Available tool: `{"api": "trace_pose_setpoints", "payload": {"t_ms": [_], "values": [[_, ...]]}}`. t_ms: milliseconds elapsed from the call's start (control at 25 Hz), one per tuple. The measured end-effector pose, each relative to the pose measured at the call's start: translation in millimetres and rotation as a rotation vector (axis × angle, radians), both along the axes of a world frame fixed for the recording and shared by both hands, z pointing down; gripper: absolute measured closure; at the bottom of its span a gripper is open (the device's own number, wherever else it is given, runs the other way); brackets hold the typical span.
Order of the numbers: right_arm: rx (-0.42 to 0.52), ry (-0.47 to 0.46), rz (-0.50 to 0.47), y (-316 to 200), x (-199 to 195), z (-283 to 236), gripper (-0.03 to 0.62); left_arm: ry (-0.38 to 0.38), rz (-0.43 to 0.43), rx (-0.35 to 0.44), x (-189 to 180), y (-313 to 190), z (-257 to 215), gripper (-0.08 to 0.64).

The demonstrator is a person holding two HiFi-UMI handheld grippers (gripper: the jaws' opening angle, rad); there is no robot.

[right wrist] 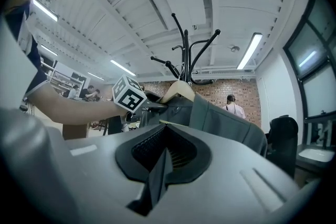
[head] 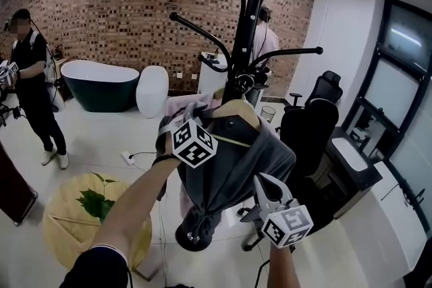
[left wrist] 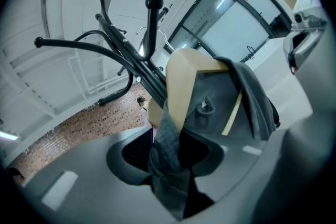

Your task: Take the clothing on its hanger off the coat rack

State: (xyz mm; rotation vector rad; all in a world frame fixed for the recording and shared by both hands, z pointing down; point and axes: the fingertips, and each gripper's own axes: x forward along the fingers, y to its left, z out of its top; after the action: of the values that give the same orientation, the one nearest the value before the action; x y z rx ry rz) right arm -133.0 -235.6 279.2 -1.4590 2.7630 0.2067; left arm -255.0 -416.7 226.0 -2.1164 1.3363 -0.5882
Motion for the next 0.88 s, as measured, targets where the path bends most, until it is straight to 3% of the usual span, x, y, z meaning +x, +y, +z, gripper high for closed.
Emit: {"api": "trace_pose_setpoints", "payload": {"t_ms": [480,880], "values": [[0.010,-0.049,0.175,31,60,-5,0.591,-0.026,0.241,-0.024,105,57,28,0.411],[-0.007,-0.082,0.417,98,138,13,0.591,-0.031,0.481,-0.072,225,113,50,0.411]]}}
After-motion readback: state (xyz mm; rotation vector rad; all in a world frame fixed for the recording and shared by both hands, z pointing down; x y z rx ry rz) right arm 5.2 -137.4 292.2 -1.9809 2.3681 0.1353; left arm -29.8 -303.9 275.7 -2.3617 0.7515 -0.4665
